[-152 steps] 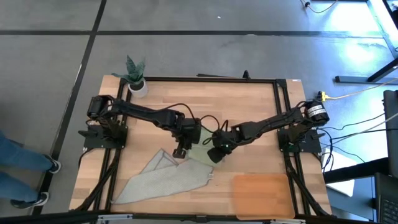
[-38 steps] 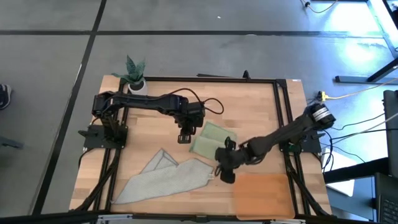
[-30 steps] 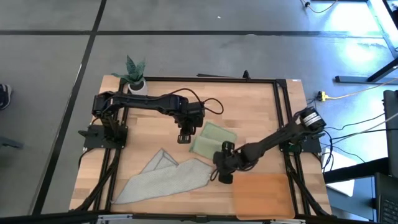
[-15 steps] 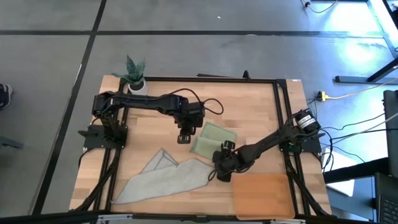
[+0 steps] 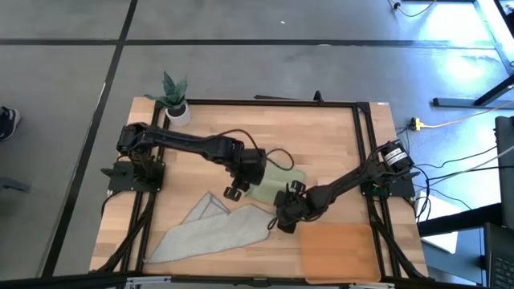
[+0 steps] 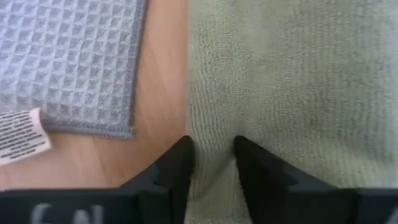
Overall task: Roll microfiber towels into tight, uniform cylinder then place into a basket
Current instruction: Roll the green microfiber towel
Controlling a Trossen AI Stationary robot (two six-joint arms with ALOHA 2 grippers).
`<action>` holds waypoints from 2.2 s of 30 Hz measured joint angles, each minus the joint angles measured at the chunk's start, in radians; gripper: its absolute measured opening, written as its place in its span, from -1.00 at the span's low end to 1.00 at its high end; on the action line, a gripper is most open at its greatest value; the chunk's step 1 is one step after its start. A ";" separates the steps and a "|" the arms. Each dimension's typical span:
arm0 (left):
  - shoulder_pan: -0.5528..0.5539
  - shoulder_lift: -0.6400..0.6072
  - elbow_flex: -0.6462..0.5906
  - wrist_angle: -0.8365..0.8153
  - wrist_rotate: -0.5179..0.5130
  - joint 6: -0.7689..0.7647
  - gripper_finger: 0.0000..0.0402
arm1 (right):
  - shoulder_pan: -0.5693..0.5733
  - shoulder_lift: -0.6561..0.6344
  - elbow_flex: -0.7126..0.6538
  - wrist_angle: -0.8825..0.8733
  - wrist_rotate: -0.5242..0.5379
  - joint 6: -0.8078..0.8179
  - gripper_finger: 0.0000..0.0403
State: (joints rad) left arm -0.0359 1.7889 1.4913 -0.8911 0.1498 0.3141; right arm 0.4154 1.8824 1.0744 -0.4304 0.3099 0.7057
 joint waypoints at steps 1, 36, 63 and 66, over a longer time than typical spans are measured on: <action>-0.007 0.000 -0.016 0.016 -0.001 0.019 -0.52 | -0.003 0.000 0.000 0.000 -0.001 0.005 -0.46; -0.119 0.000 -0.298 0.334 -0.092 0.029 -0.52 | -0.268 -0.095 0.002 0.119 -0.584 0.102 -0.97; -0.122 0.000 -0.392 0.500 -0.302 -0.071 -0.52 | -0.301 -0.097 0.003 0.125 -0.600 0.128 -0.97; -0.122 0.004 -0.392 0.520 -0.288 -0.069 -0.52 | -0.307 -0.097 0.003 0.127 -0.600 0.128 -0.97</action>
State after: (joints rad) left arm -0.1577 1.7931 1.0992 -0.3709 -0.1387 0.2451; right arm 0.1085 1.7859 1.0779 -0.3036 -0.2900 0.8333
